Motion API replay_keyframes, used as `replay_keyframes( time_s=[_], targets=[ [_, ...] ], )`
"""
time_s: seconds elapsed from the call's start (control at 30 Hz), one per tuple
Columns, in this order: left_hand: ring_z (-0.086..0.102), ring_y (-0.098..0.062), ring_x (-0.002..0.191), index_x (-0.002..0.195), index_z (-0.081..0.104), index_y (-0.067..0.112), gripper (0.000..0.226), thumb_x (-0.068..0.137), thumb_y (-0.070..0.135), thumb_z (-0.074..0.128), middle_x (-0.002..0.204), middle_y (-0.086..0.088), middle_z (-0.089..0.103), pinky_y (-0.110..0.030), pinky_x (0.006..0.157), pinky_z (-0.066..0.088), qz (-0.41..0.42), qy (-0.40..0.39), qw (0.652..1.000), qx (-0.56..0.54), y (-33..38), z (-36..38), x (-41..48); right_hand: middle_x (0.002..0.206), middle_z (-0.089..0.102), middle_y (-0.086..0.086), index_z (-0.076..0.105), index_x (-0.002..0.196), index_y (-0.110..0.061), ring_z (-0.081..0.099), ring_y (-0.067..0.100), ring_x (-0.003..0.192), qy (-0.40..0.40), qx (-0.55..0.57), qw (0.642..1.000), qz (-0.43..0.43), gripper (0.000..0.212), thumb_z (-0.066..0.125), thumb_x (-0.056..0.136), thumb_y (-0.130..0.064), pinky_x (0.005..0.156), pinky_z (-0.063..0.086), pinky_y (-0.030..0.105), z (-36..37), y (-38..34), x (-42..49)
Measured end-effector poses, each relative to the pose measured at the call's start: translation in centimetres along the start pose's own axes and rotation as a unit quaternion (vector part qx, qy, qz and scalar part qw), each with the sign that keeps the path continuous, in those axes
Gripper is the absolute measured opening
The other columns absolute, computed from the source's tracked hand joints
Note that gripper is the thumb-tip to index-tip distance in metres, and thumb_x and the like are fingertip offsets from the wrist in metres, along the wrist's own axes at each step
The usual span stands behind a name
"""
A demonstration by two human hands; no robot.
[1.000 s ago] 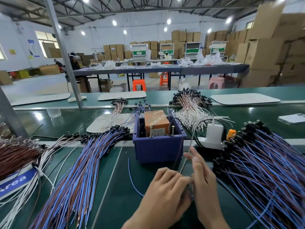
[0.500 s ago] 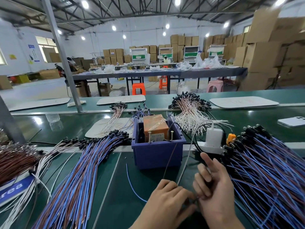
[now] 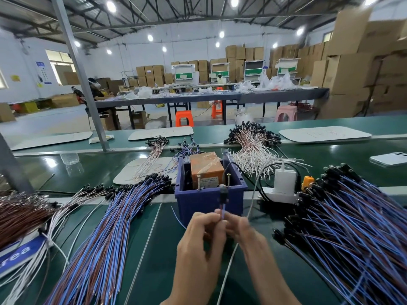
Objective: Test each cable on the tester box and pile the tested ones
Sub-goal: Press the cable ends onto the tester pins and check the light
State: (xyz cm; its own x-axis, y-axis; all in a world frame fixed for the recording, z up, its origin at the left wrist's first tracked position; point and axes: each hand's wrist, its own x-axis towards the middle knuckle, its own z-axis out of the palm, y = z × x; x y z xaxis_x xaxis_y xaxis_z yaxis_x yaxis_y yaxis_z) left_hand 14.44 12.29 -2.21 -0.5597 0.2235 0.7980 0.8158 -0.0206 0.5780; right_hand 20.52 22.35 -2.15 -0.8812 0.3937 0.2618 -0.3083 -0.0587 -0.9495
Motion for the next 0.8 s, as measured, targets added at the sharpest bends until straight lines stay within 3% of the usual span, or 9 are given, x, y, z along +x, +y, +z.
replay_keyframes(
  time_s=[0.1,0.17,0.27,0.33,0.4,0.53,0.67,0.8],
  targets=[
    [0.065,-0.010,0.065,0.099,0.055,0.048,0.007,0.092,0.045,0.056,0.090,0.018,0.069,-0.020,0.057,0.053,-0.051,0.048,0.997,-0.035,1.6,-0.6,1.4,0.111,0.075,-0.004,0.072,0.117,-0.030,0.069,0.011,0.108,-0.033,-0.074,0.994,-0.073,0.032,0.045,0.103,-0.036,0.089,0.050,0.017,0.8,-1.4,-0.3],
    [0.064,-0.010,0.058,0.094,0.057,0.045,0.005,0.090,0.048,0.057,0.081,0.013,0.069,-0.025,0.050,0.053,-0.078,0.074,0.991,-0.078,2.9,-1.1,2.7,0.095,0.076,-0.003,0.073,0.107,-0.027,0.070,0.008,0.091,-0.022,-0.093,0.990,-0.103,0.022,0.052,0.100,-0.032,0.080,0.051,0.018,1.1,-2.5,0.2],
    [0.063,-0.007,0.056,0.086,0.057,0.034,0.010,0.092,0.041,0.059,0.071,0.005,0.068,-0.019,0.055,0.052,-0.098,0.103,0.978,-0.151,5.0,-1.9,5.4,0.071,0.063,-0.003,0.073,0.101,-0.033,0.059,0.010,0.065,-0.011,-0.110,0.986,-0.124,0.019,0.055,0.097,-0.040,0.065,0.052,0.029,1.4,-4.9,1.0],
    [0.059,-0.008,0.054,0.086,0.056,0.023,0.014,0.096,0.031,0.059,0.068,0.001,0.064,-0.019,0.054,0.050,-0.095,0.117,0.972,-0.180,6.2,-2.5,7.1,0.066,0.059,-0.011,0.073,0.103,-0.038,0.051,0.005,0.056,-0.018,-0.125,0.983,-0.135,0.023,0.055,0.093,-0.048,0.053,0.044,0.021,1.3,-6.7,1.3],
    [0.055,-0.010,0.052,0.085,0.056,0.020,0.015,0.098,0.025,0.058,0.068,0.001,0.063,-0.020,0.051,0.047,-0.089,0.131,0.969,-0.188,7.1,-3.1,8.5,0.065,0.058,-0.016,0.072,0.104,-0.039,0.046,0.002,0.056,-0.008,-0.171,0.973,-0.156,0.029,0.054,0.090,-0.057,0.053,0.035,0.014,0.8,-8.5,1.3],
    [0.052,-0.010,0.049,0.087,0.054,0.011,0.017,0.102,0.019,0.055,0.068,0.006,0.063,-0.021,0.047,0.045,-0.101,0.152,0.959,-0.216,8.2,-3.6,9.9,0.062,0.058,-0.019,0.073,0.098,-0.039,0.046,0.000,0.052,0.029,-0.258,0.951,-0.169,0.026,0.054,0.089,-0.055,0.049,0.032,0.009,-1.0,-11.2,0.5],
    [0.050,-0.011,0.050,0.088,0.054,0.011,0.016,0.102,0.020,0.055,0.068,0.006,0.063,-0.022,0.046,0.044,-0.142,0.137,0.948,-0.250,8.3,-2.5,10.0,0.072,0.065,-0.019,0.069,0.096,-0.048,0.051,0.001,0.053,0.076,-0.343,0.922,-0.162,0.026,0.050,0.085,-0.062,0.052,0.037,0.012,-3.2,-12.3,-1.4],
    [0.052,-0.011,0.051,0.089,0.055,0.012,0.016,0.101,0.023,0.057,0.069,0.005,0.064,-0.023,0.047,0.046,-0.191,0.083,0.946,-0.250,7.7,0.3,9.0,0.080,0.062,-0.032,0.070,0.098,-0.041,0.057,-0.003,0.064,0.123,-0.458,0.864,-0.169,0.031,0.047,0.090,-0.061,0.056,0.040,0.013,-5.3,-12.7,-3.4]
  ],
)
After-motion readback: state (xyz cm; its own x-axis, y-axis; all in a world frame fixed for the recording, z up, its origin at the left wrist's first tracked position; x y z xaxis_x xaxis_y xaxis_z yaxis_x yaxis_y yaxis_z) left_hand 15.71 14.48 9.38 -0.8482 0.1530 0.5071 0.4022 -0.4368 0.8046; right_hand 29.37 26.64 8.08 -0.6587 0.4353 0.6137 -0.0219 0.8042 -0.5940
